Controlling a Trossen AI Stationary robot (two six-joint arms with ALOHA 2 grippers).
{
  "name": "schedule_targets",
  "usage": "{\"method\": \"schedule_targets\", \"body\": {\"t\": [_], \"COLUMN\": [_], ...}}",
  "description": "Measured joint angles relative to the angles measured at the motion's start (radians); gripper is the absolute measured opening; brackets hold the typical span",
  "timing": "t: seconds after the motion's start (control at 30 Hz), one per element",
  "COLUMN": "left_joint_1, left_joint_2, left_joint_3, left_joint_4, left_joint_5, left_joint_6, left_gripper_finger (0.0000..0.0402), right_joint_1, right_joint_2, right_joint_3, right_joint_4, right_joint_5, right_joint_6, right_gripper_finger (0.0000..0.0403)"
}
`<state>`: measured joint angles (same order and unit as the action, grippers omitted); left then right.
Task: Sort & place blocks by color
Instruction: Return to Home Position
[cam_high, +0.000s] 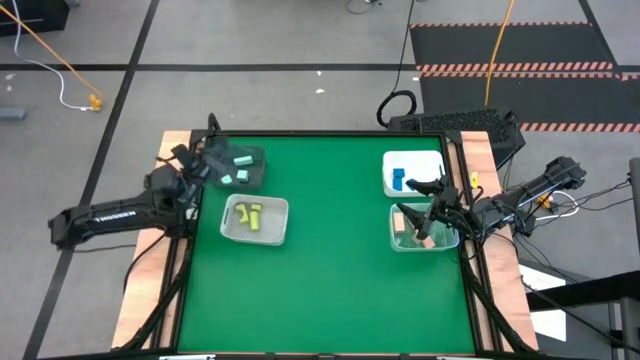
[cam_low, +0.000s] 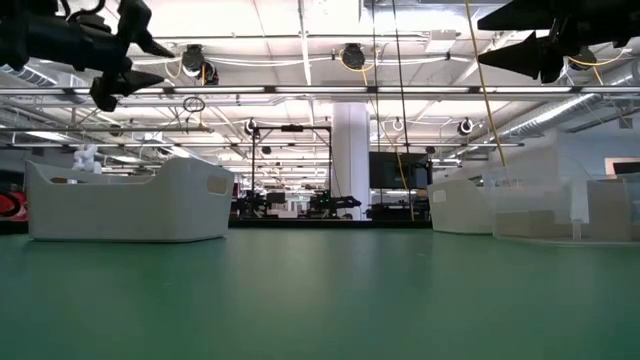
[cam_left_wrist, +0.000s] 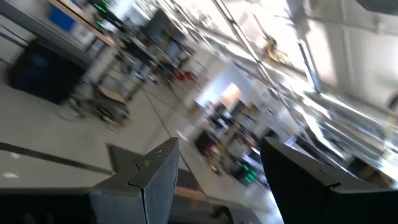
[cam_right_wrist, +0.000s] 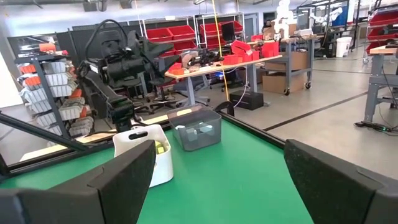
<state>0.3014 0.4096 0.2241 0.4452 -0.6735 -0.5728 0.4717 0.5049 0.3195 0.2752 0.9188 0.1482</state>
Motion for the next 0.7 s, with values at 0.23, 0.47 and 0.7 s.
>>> {"method": "schedule_targets", "body": {"t": [0.23, 0.47, 0.7], "left_joint_1": [0.159, 0.260, 0.328], "left_joint_2": [-0.097, -0.229, -0.334], "left_joint_3": [0.000, 0.000, 0.000], "left_joint_4": [-0.012, -0.011, -0.010], "left_joint_5": [0.000, 0.000, 0.000], "left_joint_6": [0.000, 0.000, 0.000], "left_gripper_finger": [0.0228, 0.0228, 0.0228], "right_joint_1": [0.000, 0.000, 0.000], "right_joint_2": [0.000, 0.000, 0.000], "right_joint_3": [0.000, 0.000, 0.000], "right_joint_4": [0.000, 0.000, 0.000], "right_joint_5": [0.000, 0.000, 0.000], "right_joint_6": [0.000, 0.016, 0.049], "right_gripper_finger": [0.0346, 0.0346, 0.0346]}}
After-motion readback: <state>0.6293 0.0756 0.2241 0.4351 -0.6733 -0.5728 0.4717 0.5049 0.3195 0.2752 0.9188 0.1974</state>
